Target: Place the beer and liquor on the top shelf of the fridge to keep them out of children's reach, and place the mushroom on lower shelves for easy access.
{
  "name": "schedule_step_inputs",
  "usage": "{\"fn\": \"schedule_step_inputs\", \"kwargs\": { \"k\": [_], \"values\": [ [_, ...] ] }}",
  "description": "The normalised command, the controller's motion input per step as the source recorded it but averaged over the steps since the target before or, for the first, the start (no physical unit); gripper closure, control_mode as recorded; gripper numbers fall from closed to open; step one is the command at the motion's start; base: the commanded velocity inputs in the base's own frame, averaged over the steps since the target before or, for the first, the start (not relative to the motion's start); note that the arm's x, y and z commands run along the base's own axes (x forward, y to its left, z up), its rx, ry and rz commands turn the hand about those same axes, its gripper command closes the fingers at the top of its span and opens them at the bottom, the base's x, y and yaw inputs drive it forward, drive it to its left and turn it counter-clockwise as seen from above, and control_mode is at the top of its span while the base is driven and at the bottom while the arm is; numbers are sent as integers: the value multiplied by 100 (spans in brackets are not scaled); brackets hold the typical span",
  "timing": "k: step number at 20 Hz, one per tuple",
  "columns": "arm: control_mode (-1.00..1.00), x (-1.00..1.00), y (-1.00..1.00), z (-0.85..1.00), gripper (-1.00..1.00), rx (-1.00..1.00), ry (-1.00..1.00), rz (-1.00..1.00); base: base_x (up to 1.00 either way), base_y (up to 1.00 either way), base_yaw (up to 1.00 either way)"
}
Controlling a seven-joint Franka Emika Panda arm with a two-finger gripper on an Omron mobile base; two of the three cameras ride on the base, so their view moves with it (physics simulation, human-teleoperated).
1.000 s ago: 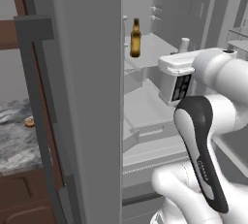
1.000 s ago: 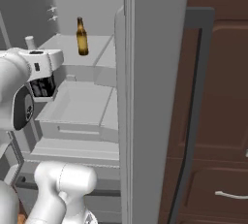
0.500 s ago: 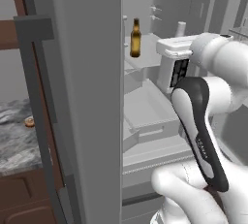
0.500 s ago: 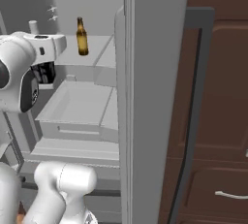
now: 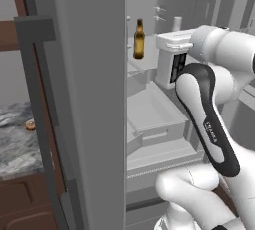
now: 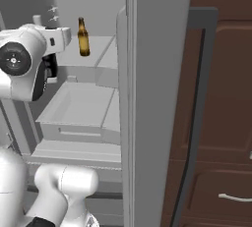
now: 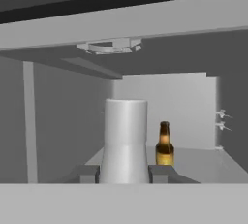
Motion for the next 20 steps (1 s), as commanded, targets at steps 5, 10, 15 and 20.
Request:
{"fn": "schedule_step_inputs", "kwargs": {
  "k": [5, 10, 15, 20],
  "values": [
    [-100, 43, 18, 0, 100, 0, -2, 5, 0, 0, 0],
    [-100, 52, 15, 0, 100, 0, -1, 1, 0, 0, 0],
    [-100, 61, 10, 0, 100, 0, 0, 0, 0, 0, 0],
    [-100, 59, 12, 0, 100, 0, 0, 0, 0, 0, 0]
  ]
}}
